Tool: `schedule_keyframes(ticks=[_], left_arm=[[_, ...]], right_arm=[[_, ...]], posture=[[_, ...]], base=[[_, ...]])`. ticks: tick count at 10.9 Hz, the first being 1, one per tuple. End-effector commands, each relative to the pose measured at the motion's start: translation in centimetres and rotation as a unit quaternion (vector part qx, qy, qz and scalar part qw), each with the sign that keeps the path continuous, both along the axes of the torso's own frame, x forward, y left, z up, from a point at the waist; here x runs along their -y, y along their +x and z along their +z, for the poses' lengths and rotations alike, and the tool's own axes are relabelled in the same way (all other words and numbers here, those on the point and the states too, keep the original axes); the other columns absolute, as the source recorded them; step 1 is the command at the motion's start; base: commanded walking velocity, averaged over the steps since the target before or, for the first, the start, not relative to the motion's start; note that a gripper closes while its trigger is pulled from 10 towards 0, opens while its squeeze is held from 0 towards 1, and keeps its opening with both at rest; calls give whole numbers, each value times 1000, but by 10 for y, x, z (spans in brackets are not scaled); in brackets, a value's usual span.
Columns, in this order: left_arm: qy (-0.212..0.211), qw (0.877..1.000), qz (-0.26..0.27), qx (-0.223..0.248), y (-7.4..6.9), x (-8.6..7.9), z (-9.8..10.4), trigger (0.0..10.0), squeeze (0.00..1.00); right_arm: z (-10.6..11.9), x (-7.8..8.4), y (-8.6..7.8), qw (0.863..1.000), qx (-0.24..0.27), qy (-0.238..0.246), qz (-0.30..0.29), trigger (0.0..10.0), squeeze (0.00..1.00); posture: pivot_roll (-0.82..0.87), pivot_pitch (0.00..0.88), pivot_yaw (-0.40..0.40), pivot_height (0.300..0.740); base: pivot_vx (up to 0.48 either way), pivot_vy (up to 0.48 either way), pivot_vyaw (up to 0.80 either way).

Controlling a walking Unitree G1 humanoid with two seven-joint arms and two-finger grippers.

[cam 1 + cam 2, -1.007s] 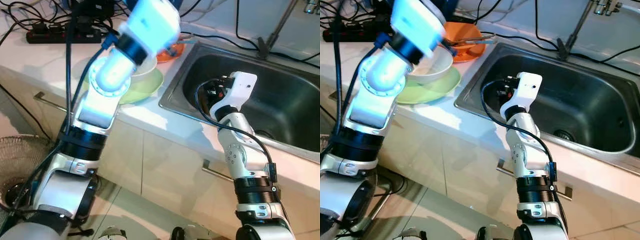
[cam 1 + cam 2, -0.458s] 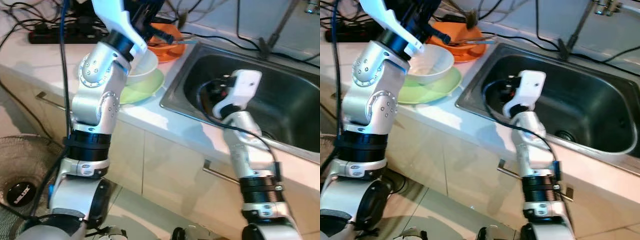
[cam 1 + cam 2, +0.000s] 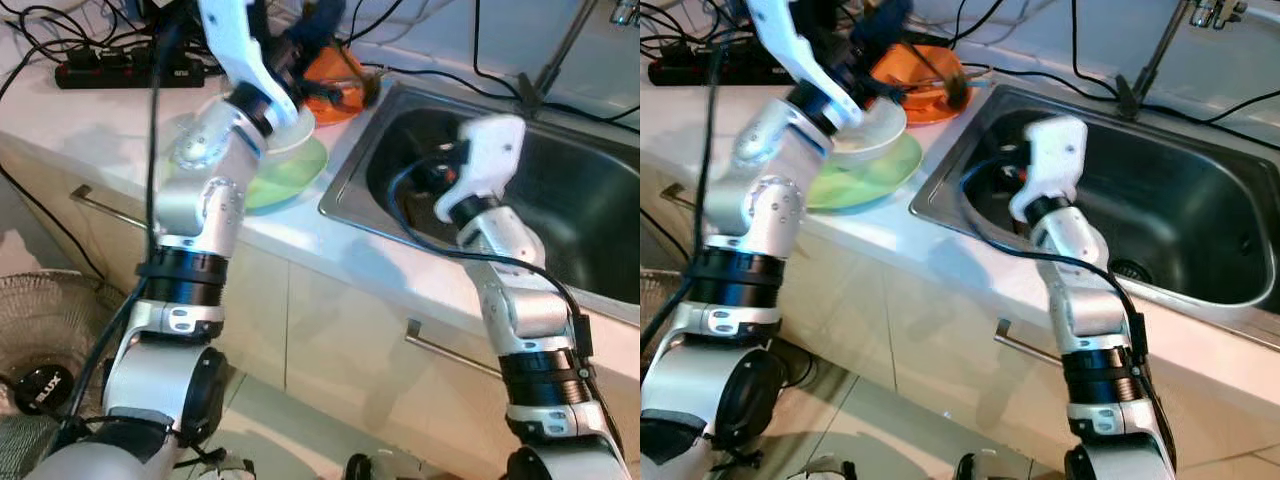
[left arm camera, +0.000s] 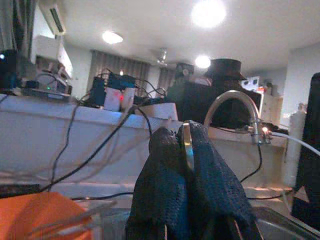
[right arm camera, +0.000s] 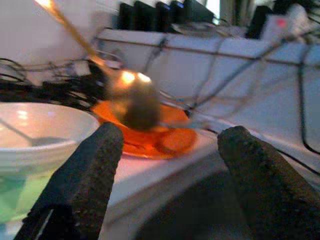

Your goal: Kitchen organization

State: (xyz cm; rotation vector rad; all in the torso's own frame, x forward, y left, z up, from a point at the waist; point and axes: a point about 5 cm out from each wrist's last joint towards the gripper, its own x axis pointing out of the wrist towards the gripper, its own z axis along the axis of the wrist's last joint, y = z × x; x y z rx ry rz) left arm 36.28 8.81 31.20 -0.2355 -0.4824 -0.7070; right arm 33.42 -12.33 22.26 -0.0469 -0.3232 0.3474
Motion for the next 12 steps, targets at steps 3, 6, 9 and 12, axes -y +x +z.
schedule_keyframes(ticks=[3,6,9,12], left_arm=[[20,999,-46,-4,-17,30,-4,10000,0],[42,996,-71,-23,-23,41,-12,10000,0],[66,994,-75,-42,-22,40,-24,10000,0],[77,992,-84,-50,-24,41,-29,10000,0]], right_arm=[[14,-18,-9,997,34,-23,58,10000,0],[17,-22,-12,996,43,-24,70,10000,0],[18,-21,-11,997,44,-24,56,10000,0],[16,-17,-7,998,38,-21,33,10000,0]], posture=[[-36,46,-32,719],[-38,38,-32,719],[-37,36,-33,719],[-34,36,-35,719]], base=[[0,0,0],[0,0,0],[0,0,0],[0,0,0]])
